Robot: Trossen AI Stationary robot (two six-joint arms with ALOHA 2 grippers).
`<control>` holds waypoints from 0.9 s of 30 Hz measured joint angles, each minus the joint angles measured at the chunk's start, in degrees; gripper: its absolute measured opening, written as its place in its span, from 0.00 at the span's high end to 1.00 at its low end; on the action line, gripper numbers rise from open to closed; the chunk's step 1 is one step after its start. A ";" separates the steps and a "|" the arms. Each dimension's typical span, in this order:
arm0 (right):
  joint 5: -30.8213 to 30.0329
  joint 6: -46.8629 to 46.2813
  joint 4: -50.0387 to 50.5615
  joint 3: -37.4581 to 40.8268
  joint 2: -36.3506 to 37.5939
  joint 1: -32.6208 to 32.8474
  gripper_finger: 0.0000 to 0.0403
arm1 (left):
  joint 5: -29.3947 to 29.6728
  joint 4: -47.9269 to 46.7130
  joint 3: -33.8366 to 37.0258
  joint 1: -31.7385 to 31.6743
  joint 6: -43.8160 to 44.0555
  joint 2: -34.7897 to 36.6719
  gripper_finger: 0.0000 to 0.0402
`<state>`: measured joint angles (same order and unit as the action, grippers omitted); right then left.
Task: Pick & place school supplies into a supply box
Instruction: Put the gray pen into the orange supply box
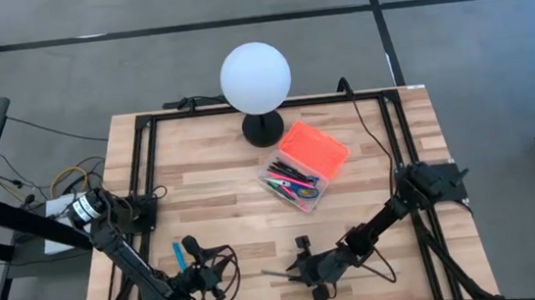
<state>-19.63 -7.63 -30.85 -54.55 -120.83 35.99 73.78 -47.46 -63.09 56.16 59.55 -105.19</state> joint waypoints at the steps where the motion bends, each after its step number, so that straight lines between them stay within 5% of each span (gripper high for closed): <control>1: -0.10 -0.85 2.15 -0.66 0.12 -0.05 0.72 | -0.01 0.00 0.00 0.00 0.00 0.00 0.68; 8: -0.20 -4.60 14.49 -4.39 0.26 -0.22 0.74 | -0.33 0.00 0.00 0.00 0.01 0.00 0.68; 27: 0.01 -7.72 34.30 -9.60 2.42 0.42 0.98 | -1.32 0.48 0.00 0.02 -0.05 0.02 0.68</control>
<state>-19.62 -15.35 3.44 -64.15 -118.41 36.40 72.46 -46.98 -63.09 56.18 59.50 -105.16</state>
